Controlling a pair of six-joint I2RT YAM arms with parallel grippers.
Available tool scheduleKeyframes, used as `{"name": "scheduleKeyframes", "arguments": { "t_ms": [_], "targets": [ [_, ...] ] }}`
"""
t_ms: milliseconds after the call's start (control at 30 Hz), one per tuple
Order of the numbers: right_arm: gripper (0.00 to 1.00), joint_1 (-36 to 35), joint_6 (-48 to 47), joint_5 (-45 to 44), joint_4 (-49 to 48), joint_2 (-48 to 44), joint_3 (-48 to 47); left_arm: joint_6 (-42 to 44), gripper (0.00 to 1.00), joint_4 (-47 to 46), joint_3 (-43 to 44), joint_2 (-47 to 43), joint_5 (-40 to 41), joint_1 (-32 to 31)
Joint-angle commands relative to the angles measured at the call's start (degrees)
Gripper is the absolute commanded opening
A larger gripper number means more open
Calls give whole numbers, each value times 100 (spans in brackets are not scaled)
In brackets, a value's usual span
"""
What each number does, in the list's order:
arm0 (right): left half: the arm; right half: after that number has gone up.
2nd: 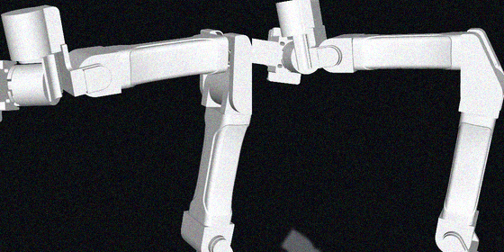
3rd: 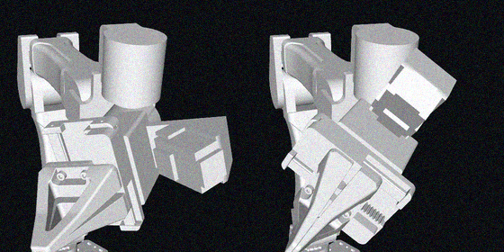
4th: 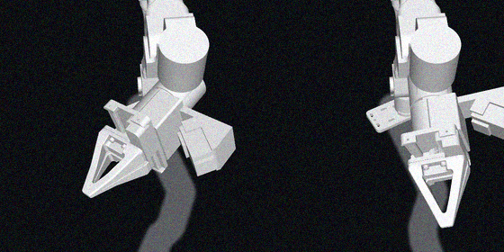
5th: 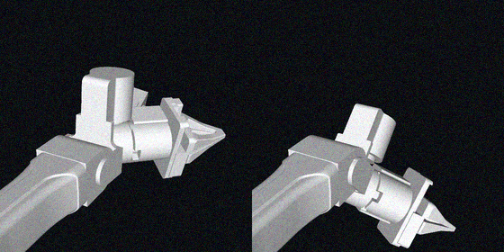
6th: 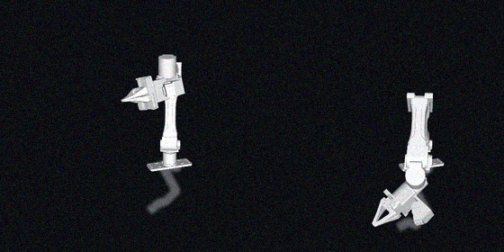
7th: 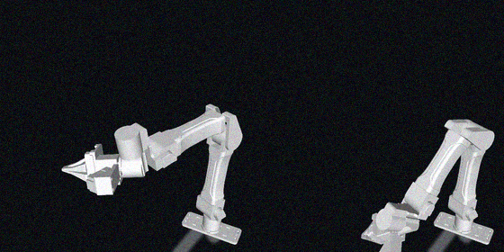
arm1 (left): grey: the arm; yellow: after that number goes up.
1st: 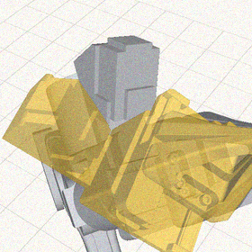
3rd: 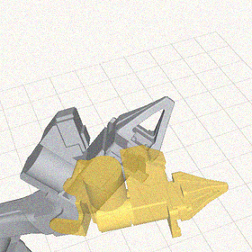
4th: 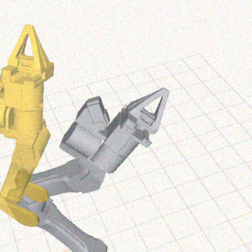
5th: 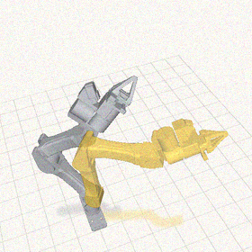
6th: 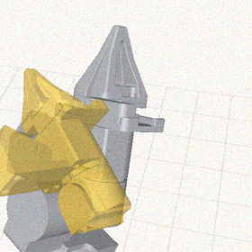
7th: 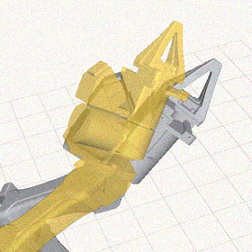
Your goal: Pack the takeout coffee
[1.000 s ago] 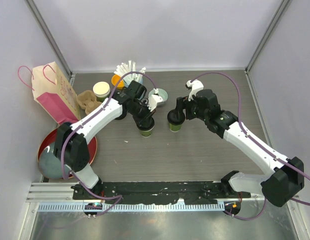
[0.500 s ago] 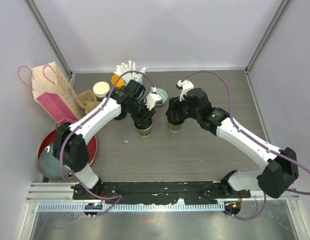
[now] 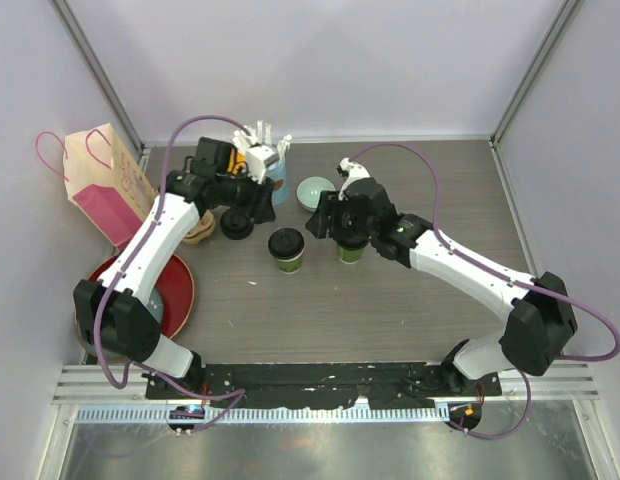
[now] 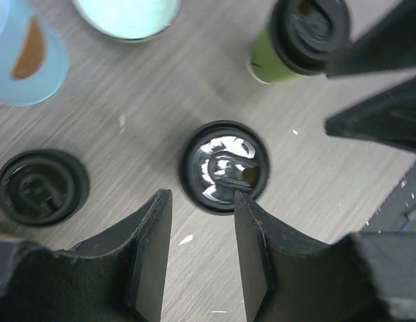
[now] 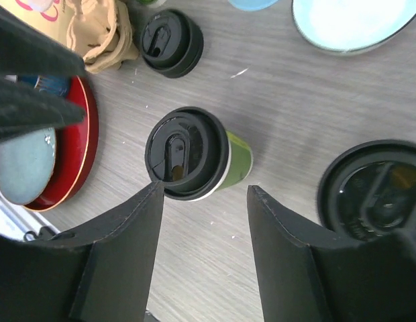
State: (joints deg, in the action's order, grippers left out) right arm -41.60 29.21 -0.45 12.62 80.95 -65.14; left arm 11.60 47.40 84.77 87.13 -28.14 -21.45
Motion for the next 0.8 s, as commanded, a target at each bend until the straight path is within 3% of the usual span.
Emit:
{"name": "scheduleKeyframes", "arguments": {
  "t_ms": [0, 100, 300, 767],
  "targets": [
    [56, -199, 874, -96, -234, 316, -183, -737, 45, -951, -566, -197, -104, 361],
    [50, -190, 1025, -34, -155, 588, -165, -869, 46, -1215, -848, -118, -191, 361],
    [49, -199, 1157, 379, -365, 887, -86, -1072, 49, -1654, -1086, 32, -209, 388],
    [38, -120, 1166, 563, -480, 1248, -25, -1133, 49, -1699, -1454, 287, -614, 396]
  ]
}}
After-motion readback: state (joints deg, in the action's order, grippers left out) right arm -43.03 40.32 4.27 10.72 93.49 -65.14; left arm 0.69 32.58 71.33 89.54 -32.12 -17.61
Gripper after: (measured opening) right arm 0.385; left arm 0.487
